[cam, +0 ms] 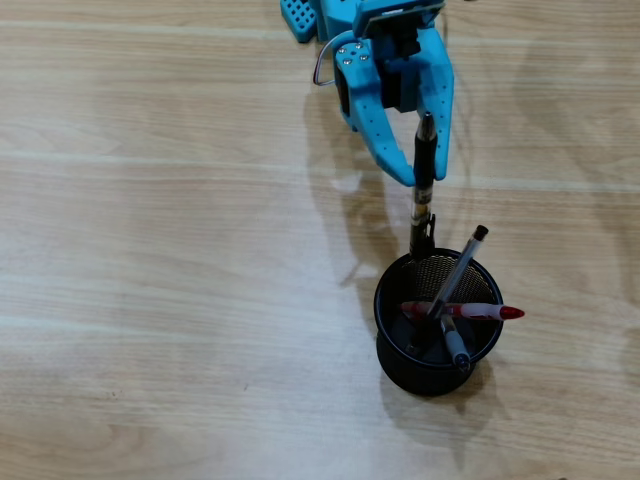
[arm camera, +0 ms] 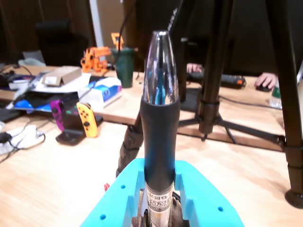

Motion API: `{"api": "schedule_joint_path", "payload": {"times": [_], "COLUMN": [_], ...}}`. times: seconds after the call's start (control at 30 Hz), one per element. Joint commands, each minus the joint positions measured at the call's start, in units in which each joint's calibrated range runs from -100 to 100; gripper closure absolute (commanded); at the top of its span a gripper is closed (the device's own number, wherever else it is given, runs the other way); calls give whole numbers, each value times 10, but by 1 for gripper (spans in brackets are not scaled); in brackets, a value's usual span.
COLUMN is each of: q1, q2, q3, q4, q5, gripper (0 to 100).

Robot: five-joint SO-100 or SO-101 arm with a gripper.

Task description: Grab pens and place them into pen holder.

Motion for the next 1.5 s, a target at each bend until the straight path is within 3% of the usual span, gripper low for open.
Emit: {"api": "schedule_joint_path", "payload": {"times": [0.0,0.67,0.83,1.03,1.3,1.4,1.47], "q1": [8,9,9,9,8,12,19], "q2": [-20,102,102,97,65,-4,-45], "q3": [-3,-82,-82,-82,-61,-47,-47], "q4": [-4,-5,-5,-5,6,109,195], "q5": [-2,-4,-1,14,29,60,76], "gripper": [98,97,82,80,84,97,98]}}
